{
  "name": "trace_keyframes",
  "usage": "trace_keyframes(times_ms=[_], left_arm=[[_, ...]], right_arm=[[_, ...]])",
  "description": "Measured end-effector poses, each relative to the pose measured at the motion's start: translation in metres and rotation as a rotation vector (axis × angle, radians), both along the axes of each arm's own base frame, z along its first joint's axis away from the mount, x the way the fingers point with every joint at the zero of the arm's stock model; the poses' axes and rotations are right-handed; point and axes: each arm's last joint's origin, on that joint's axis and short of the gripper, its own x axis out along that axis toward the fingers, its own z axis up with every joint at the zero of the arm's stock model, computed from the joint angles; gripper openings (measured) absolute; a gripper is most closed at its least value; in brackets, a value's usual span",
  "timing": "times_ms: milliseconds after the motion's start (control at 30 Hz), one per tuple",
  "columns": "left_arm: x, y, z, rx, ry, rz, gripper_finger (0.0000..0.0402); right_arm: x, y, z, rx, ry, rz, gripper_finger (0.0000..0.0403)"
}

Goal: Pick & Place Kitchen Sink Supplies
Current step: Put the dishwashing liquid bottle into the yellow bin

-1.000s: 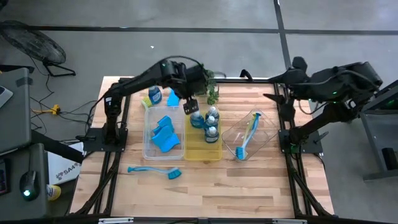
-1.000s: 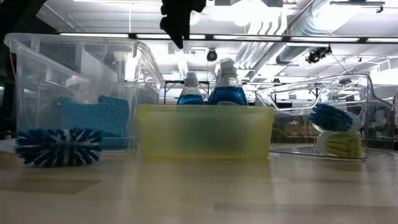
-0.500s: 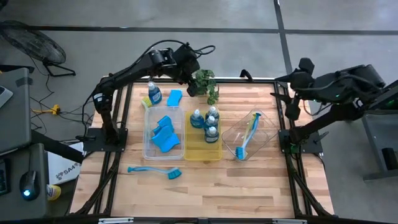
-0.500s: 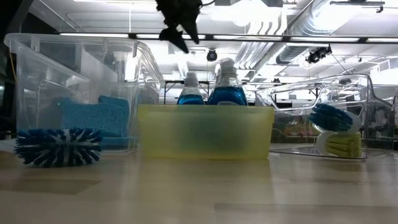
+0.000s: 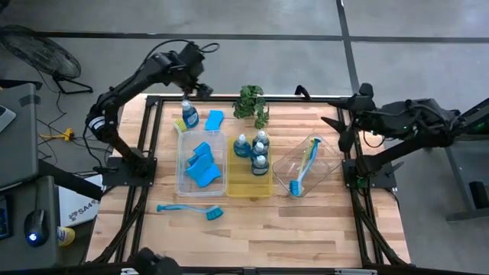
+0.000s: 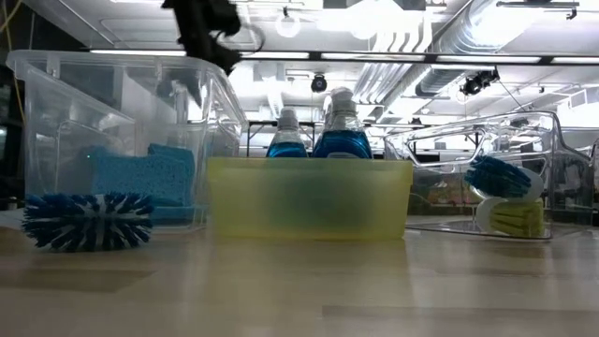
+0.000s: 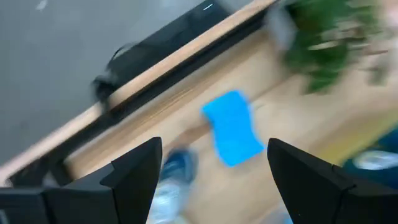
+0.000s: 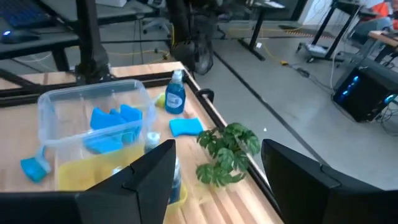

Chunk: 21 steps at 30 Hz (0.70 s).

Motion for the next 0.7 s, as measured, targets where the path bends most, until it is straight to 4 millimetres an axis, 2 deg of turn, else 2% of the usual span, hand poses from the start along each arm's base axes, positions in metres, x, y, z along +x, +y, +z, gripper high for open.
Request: trace_keyframes(times_ms=[100,267,700], left_arm=[[-0.018,0.009,-0.013,-0.044,0.040,0.057,0.0287],[-0.033,0.018,-0.032,-0.089,0.096,0.075,0.0287],[-0.045,0.019,-0.067,-0.199,0.161,0.007,0.0287]], right_arm=[[0.005,-0.003,-0.004,0.011,-0.040,-0.029,0.0232],[0.010,-0.010,-0.003,0.080,-0.086,-0.048,0.0232],[0.028,-0.027,-0.009,0.176,-0.068,-0.093,0.0232]])
